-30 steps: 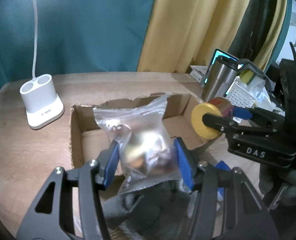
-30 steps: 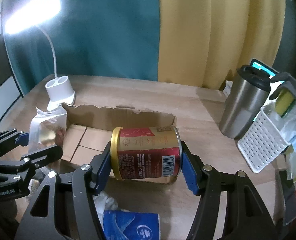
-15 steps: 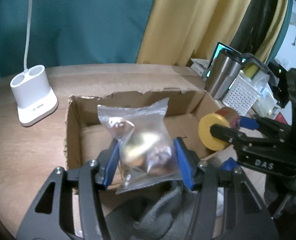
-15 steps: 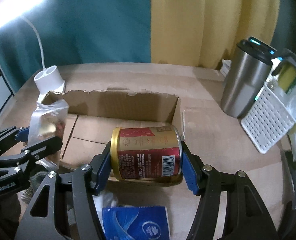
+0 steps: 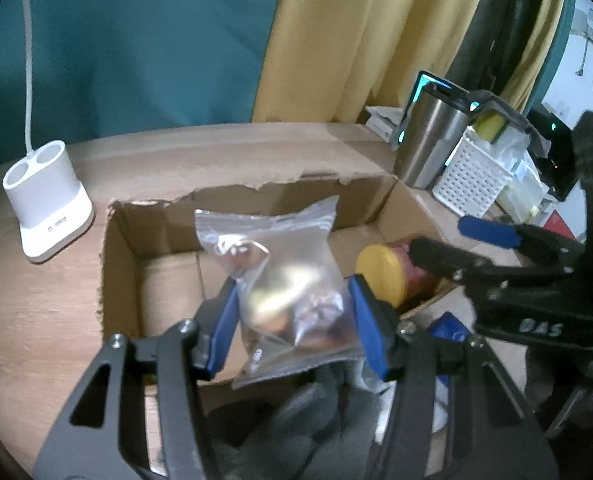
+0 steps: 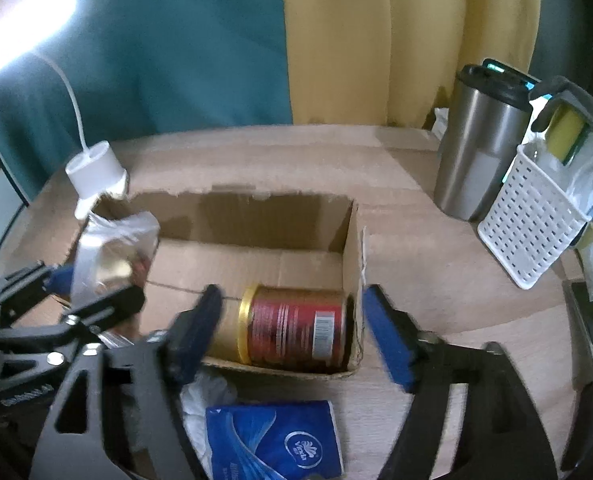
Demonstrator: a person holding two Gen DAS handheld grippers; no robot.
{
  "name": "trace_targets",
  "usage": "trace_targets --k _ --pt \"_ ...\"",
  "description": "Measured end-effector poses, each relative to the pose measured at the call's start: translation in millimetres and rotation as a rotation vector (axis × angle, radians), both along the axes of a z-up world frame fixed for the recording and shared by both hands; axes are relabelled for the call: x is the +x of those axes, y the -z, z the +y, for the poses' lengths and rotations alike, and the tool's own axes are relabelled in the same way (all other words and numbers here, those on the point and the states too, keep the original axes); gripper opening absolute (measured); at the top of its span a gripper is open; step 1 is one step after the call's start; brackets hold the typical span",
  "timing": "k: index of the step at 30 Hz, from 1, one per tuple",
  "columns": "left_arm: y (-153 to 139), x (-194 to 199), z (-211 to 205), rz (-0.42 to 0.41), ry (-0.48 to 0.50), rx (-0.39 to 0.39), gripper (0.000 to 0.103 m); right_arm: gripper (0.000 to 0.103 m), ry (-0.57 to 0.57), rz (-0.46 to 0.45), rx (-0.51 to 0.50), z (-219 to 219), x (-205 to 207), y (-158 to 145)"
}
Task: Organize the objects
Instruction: 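Open the right tool to drop the tin in the box while the left tool releases the bag inside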
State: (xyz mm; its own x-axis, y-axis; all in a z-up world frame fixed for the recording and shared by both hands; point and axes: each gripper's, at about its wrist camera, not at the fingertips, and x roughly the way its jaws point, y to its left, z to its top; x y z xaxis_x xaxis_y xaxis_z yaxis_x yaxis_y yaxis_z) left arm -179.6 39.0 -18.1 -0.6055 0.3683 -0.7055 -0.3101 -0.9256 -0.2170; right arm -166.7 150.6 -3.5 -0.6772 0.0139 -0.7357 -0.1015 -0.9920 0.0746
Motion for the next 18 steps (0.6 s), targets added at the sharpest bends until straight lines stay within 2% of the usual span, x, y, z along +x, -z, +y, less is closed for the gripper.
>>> trace_targets --k 4,18 --pt "2 -5 11 -0.015 -0.008 -0.011 0.055 0.082 0.001 0.035 0.001 9 5 -5" --pt "19 -26 56 -0.104 0.004 -0.047 0.056 0.082 0.021 0.028 -0.058 55 5 15"
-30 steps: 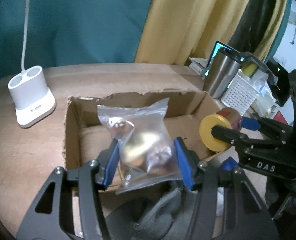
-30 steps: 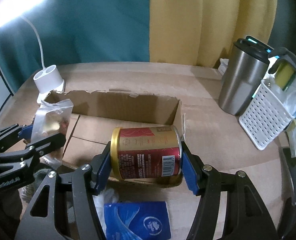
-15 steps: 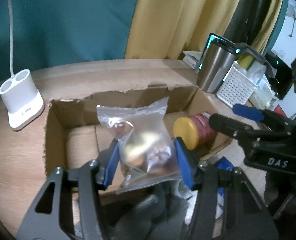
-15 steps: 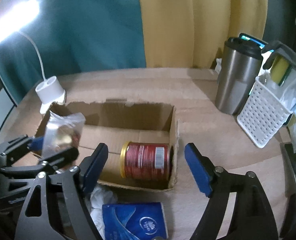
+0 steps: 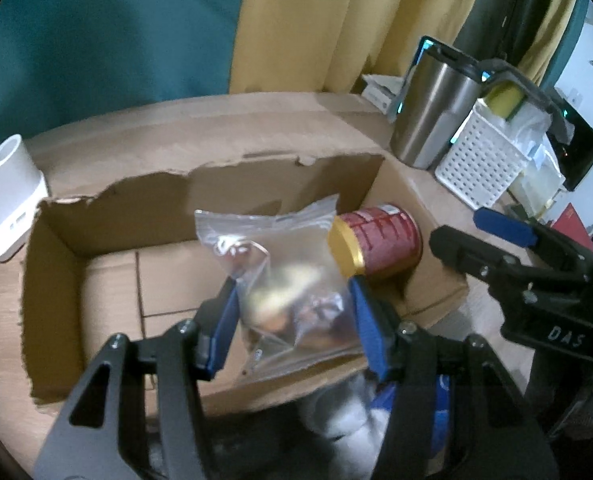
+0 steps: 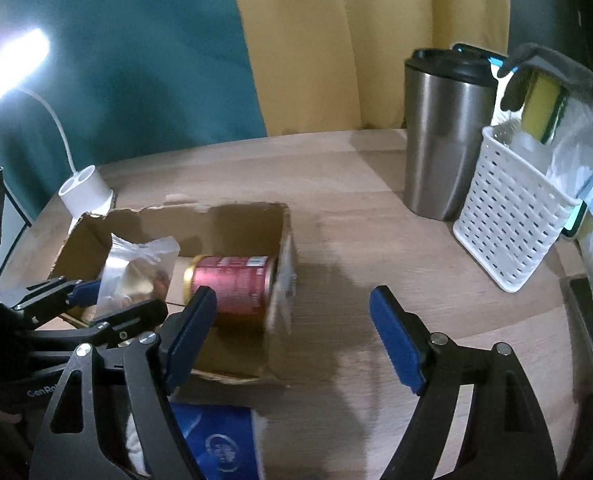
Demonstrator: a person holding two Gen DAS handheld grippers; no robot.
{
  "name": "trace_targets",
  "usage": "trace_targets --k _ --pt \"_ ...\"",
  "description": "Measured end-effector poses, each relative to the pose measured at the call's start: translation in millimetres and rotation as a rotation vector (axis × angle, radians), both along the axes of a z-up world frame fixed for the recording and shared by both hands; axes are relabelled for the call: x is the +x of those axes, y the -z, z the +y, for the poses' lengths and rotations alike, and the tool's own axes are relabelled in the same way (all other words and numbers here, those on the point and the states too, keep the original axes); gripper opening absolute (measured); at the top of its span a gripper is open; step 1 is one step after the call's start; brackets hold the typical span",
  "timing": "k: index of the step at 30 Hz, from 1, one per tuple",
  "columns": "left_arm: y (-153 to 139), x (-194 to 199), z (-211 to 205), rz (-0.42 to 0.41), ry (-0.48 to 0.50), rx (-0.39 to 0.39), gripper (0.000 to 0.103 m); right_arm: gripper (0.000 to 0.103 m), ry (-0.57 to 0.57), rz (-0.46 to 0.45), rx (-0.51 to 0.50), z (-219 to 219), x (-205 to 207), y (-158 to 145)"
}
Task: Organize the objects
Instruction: 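Open the right tool to drop the tin in the box while the left tool releases the bag inside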
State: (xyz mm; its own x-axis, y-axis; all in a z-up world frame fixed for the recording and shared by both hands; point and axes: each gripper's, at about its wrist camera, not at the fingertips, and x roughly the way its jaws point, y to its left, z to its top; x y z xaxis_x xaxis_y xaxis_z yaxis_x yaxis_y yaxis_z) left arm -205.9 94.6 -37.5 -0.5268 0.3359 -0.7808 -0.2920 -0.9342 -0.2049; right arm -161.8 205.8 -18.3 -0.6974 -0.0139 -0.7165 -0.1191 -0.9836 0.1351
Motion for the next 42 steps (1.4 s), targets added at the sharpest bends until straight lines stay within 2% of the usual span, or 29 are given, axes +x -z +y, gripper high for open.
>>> trace_targets --k 8,10,18,21,39,42 --pt "4 -6 9 -0.043 0.014 0.003 0.061 0.082 -0.010 -0.005 -0.020 10 -8 8" --pt "7 -7 6 -0.056 0.007 0.004 0.066 0.082 -0.016 -0.016 -0.019 8 -12 11" --pt "5 -8 4 -0.048 0.042 0.031 0.066 0.082 -0.022 -0.069 0.029 1 -35 27" --pt "3 -9 1 -0.040 0.032 0.032 0.066 0.082 -0.022 -0.084 0.004 5 -43 32" --pt "-15 8 -12 0.026 0.033 0.035 0.067 0.082 -0.013 -0.060 0.042 -3 -29 16" --pt "-19 14 -19 0.048 0.006 0.037 0.077 0.082 -0.011 -0.047 0.050 -5 -23 10"
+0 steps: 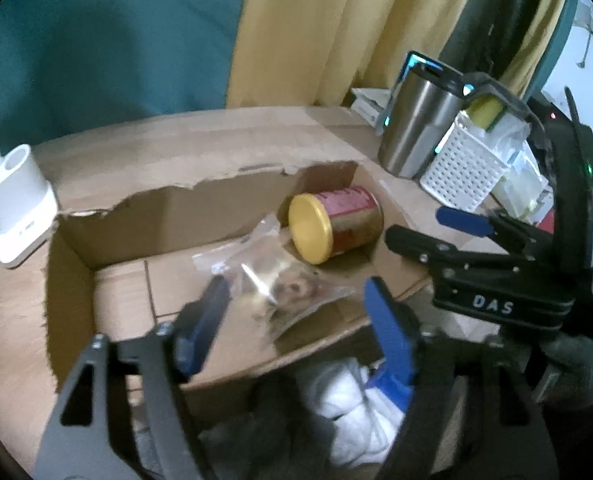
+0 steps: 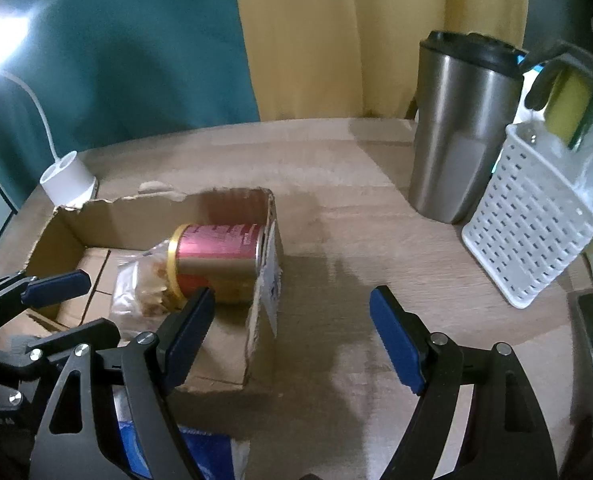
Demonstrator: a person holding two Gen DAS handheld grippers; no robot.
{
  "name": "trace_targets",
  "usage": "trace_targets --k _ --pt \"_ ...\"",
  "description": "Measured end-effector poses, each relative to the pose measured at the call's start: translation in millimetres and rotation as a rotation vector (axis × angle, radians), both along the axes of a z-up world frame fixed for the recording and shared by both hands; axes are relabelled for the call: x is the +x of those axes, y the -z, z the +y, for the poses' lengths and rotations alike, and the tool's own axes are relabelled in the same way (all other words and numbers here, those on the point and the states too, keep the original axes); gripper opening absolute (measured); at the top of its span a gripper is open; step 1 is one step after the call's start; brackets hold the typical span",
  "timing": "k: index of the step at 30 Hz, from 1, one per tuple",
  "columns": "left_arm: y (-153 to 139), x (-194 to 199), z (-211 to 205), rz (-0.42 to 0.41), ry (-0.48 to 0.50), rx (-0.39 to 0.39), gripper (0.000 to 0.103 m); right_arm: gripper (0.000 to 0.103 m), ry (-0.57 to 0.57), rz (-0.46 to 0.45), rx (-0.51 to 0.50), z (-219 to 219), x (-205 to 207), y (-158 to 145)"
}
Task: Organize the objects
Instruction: 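Open the right tool to drop the tin in the box while the left tool releases the bag inside, then grasp the blue tissue pack with the right tool while the left tool grasps the grey glove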
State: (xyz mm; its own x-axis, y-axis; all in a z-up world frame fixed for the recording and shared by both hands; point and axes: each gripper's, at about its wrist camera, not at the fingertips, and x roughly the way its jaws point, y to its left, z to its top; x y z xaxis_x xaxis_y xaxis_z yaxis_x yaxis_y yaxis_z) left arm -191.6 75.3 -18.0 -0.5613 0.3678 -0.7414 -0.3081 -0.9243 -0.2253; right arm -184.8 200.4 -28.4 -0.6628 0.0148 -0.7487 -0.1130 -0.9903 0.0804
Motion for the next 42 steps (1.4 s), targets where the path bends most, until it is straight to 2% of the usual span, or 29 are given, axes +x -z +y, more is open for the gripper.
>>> trace_targets --k 19,42 --pt "-18 45 -40 0.059 -0.128 -0.015 0.077 0.083 -0.031 0.061 0.017 -28 48 -29" --pt "-14 95 -67 0.064 -0.197 -0.019 0.077 0.084 -0.076 0.065 0.008 -52 83 -28"
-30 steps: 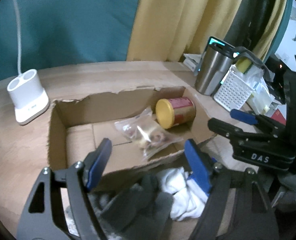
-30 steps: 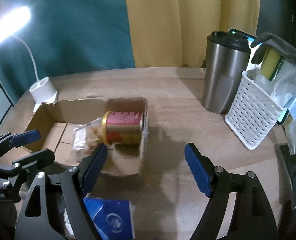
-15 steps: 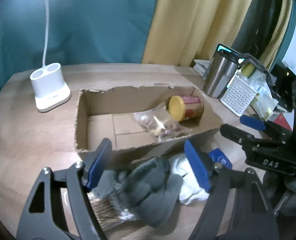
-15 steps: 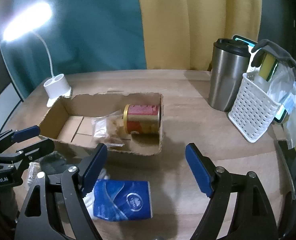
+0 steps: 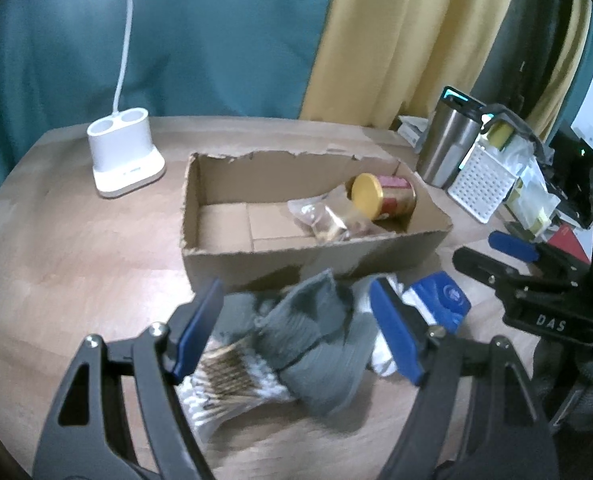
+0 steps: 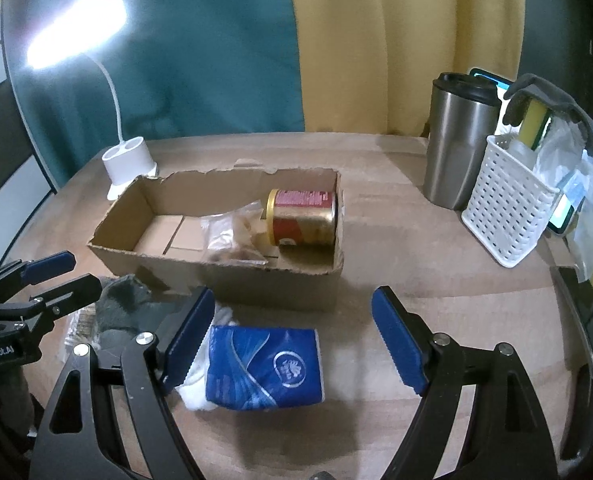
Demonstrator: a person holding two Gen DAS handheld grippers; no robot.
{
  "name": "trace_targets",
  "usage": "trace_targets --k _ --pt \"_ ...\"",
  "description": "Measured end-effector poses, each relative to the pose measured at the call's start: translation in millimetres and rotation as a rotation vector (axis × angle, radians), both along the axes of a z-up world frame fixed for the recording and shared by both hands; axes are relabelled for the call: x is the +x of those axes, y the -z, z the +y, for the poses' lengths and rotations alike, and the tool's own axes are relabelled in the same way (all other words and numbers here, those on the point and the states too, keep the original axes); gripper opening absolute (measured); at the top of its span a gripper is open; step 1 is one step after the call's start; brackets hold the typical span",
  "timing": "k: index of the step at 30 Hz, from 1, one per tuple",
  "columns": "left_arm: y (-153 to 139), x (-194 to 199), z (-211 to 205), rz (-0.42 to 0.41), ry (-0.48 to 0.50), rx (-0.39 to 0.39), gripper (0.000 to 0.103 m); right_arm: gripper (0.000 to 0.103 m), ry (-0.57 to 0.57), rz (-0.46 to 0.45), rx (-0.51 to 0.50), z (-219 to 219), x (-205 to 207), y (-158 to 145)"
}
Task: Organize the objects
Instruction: 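Grasp the blue tissue pack with the right tool while the left tool grasps the grey glove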
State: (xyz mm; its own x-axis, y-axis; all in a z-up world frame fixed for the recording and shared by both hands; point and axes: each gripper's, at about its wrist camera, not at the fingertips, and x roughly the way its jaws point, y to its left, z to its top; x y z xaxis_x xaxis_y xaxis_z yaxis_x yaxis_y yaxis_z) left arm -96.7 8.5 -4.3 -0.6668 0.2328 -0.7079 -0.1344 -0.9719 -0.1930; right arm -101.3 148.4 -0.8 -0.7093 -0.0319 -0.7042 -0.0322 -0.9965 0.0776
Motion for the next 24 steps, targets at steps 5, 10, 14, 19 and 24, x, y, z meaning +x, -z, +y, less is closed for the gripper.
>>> trace_targets --k 5,10,14,19,24 --pt "4 7 -5 -0.006 -0.006 0.002 0.077 0.084 -0.006 -0.005 0.004 -4 5 3" --pt "10 12 -4 -0.019 -0.007 0.000 0.077 0.084 -0.011 -0.008 0.004 -7 10 6" --pt "15 15 -2 -0.023 -0.007 -0.003 0.077 0.084 -0.021 -0.018 0.005 -9 14 11" --pt "20 16 2 -0.028 -0.009 -0.007 0.077 0.084 -0.027 -0.027 0.000 -8 18 16" --pt "24 15 3 -0.033 -0.013 -0.016 0.077 0.084 -0.036 -0.036 -0.011 -7 17 21"
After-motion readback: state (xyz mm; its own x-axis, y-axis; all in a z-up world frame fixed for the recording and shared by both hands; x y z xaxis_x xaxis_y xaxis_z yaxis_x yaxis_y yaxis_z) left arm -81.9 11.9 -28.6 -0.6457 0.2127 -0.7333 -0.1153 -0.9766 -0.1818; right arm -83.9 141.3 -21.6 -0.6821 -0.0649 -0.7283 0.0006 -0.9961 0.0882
